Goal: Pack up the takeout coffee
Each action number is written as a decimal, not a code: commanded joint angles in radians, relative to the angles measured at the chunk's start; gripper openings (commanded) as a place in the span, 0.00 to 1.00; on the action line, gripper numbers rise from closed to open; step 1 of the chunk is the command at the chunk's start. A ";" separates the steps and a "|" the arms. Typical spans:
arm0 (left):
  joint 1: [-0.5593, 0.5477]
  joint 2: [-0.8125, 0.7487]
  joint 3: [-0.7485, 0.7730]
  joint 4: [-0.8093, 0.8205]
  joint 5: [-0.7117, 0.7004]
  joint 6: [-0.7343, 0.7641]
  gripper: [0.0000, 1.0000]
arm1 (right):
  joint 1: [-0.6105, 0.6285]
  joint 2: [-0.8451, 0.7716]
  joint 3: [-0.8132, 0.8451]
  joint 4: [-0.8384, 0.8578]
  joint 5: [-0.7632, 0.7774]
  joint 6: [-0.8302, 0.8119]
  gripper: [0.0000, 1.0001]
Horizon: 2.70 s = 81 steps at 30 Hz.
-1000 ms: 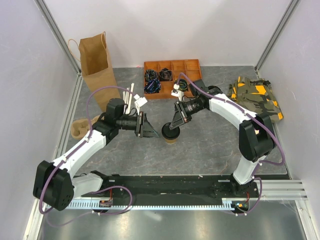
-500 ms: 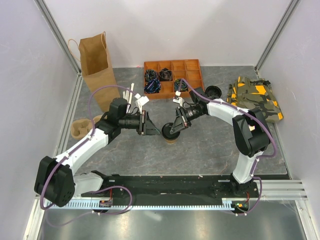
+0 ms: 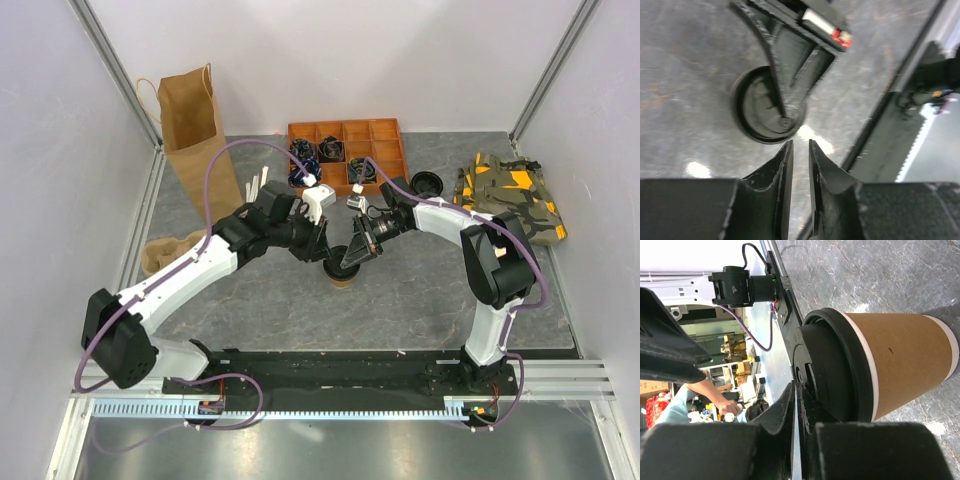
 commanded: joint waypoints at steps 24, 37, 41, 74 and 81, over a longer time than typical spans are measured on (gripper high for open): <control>-0.057 0.233 0.042 -0.059 -0.163 0.122 0.17 | -0.020 -0.001 0.031 0.002 0.089 -0.023 0.13; -0.057 0.258 0.057 -0.067 -0.139 0.113 0.17 | -0.008 -0.295 0.153 -0.147 0.588 -0.104 0.20; -0.057 0.266 0.057 -0.068 -0.133 0.108 0.17 | 0.055 -0.359 0.117 -0.133 0.760 -0.084 0.22; -0.053 0.286 0.056 -0.073 -0.120 0.093 0.16 | 0.098 -0.456 -0.004 -0.041 0.810 0.054 0.30; -0.053 0.289 0.059 -0.075 -0.125 0.093 0.16 | 0.098 -0.390 -0.100 0.002 0.790 0.072 0.27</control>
